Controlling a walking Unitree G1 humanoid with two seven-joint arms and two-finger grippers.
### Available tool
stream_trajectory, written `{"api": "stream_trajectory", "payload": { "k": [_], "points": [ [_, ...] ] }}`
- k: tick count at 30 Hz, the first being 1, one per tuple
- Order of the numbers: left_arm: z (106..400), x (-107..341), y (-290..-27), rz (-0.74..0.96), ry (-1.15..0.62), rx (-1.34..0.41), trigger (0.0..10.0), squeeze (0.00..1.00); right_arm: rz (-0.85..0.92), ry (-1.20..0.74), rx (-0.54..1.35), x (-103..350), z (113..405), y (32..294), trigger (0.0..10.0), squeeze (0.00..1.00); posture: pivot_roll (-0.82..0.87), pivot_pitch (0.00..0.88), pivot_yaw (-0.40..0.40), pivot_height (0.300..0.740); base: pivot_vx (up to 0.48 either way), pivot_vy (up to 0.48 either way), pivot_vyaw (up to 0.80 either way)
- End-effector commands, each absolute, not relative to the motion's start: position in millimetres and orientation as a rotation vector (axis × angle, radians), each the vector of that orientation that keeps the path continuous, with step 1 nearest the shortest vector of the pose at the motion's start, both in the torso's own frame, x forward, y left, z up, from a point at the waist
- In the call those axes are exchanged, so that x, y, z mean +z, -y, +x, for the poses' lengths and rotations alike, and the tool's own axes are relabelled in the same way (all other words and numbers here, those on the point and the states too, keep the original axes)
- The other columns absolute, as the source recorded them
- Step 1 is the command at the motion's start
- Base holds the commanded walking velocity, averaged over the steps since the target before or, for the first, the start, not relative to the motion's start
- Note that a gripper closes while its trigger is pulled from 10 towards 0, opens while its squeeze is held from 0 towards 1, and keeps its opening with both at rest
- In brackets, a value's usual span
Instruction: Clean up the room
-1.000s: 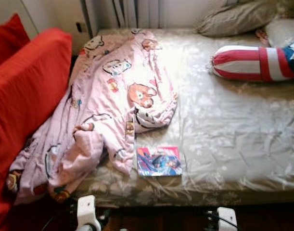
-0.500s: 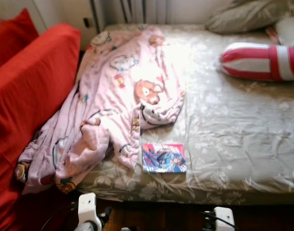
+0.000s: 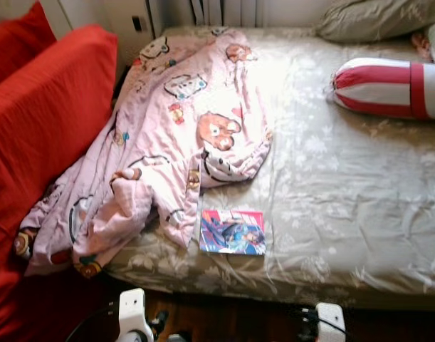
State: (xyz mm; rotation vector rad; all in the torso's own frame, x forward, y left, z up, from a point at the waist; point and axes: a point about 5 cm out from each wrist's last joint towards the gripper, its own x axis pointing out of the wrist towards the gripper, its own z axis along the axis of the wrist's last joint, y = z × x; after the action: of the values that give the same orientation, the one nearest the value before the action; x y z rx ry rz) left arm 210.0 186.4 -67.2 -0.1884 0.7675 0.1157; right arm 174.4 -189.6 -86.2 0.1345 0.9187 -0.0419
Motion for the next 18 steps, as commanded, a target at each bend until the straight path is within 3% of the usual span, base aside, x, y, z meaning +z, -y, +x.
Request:
{"api": "stream_trajectory", "payload": {
  "k": [1,10,18],
  "points": [
    [199.1,-73.3,-189.1,-0.185,-0.807,0.129,10.0,0.00,0.123,-0.951,-0.037,-91.0,163.7,189.2,10.0,0.00,0.06,0.184,0.013,0.740,0.000,0.000,0.00],
    [197.8,-74.0,-190.1,-0.191,-0.811,0.132,10.0,0.00,0.126,-0.948,-0.029,-91.1,163.8,186.8,10.0,0.00,0.06,0.185,0.012,0.740,0.000,0.000,0.77],
    [197.1,-74.4,-189.7,-0.195,-0.813,0.131,10.0,0.00,0.147,-0.944,-0.041,-91.2,163.6,186.2,10.0,0.00,0.06,0.183,0.010,0.740,0.000,0.000,0.00]
  ]
}}
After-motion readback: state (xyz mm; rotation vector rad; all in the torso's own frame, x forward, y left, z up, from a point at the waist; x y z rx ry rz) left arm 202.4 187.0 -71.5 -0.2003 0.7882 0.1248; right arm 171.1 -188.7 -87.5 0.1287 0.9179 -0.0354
